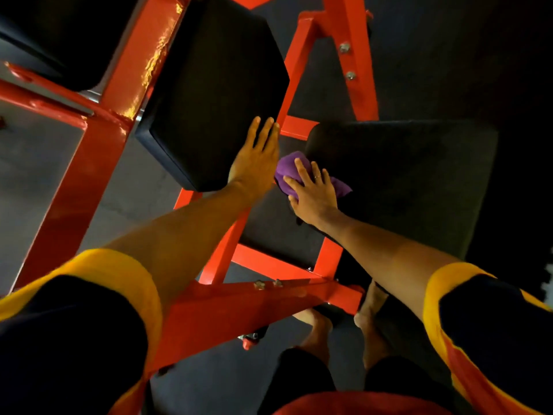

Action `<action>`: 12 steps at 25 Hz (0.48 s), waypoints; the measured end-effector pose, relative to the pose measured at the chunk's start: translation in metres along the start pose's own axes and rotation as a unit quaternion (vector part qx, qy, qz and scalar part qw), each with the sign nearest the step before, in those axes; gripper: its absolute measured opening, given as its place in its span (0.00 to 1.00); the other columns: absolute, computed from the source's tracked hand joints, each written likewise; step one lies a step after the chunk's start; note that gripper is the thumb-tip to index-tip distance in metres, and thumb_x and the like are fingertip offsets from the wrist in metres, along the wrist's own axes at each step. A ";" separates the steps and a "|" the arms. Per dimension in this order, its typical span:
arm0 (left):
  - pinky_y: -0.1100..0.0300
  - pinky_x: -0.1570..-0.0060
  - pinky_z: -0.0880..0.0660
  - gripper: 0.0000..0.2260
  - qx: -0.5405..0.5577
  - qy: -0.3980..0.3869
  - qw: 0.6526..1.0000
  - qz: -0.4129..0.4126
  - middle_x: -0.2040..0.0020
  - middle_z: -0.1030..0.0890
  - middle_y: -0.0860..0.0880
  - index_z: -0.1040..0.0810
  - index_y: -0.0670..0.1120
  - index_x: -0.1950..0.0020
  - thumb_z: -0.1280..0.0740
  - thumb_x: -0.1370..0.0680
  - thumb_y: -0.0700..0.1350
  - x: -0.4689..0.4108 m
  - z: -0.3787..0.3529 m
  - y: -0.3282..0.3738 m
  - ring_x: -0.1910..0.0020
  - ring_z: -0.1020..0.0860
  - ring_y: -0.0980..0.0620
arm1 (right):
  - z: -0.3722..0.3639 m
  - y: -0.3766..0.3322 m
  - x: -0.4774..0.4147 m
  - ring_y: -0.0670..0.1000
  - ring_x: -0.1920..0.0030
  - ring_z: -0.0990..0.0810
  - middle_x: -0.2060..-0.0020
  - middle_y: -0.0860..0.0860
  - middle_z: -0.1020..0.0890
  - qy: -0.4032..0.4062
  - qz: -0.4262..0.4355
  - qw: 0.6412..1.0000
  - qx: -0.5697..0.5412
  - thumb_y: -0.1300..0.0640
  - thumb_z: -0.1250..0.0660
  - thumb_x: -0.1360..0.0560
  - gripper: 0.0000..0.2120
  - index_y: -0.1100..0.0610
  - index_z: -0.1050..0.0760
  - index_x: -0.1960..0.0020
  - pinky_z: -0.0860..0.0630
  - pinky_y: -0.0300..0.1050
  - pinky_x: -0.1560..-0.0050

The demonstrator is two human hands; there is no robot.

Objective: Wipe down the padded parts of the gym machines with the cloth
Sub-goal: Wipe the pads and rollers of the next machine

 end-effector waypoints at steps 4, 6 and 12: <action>0.44 0.20 0.56 0.28 0.241 -0.039 0.970 -0.012 0.20 0.41 0.38 0.42 0.38 0.20 0.44 0.17 0.51 -0.002 -0.016 0.066 0.19 0.48 0.39 | -0.007 0.007 0.073 0.69 0.23 0.38 0.19 0.56 0.41 0.049 0.040 0.998 -0.008 0.44 0.29 0.24 0.30 0.46 0.30 0.24 0.37 0.68 0.26; 0.47 0.20 0.54 0.28 0.375 -0.080 0.923 0.018 0.22 0.37 0.38 0.39 0.37 0.22 0.40 0.18 0.48 0.015 -0.041 0.097 0.20 0.44 0.40 | -0.019 0.008 0.104 0.68 0.22 0.40 0.18 0.56 0.41 0.025 0.084 0.996 -0.005 0.43 0.29 0.25 0.30 0.45 0.30 0.24 0.39 0.68 0.25; 0.47 0.27 0.39 0.21 0.676 -0.091 0.667 0.301 0.27 0.29 0.38 0.34 0.38 0.24 0.42 0.17 0.43 0.041 -0.077 0.136 0.27 0.32 0.39 | -0.015 0.013 0.067 0.67 0.22 0.40 0.18 0.53 0.42 0.005 0.177 0.984 0.037 0.44 0.35 0.23 0.25 0.42 0.29 0.25 0.39 0.70 0.26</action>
Point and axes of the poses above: each hand's wrist, its own x-axis away from the middle knuckle, its own z-axis out of the back of the hand, y = z × x, the point moved 8 cm from there along -x, towards the middle knuckle
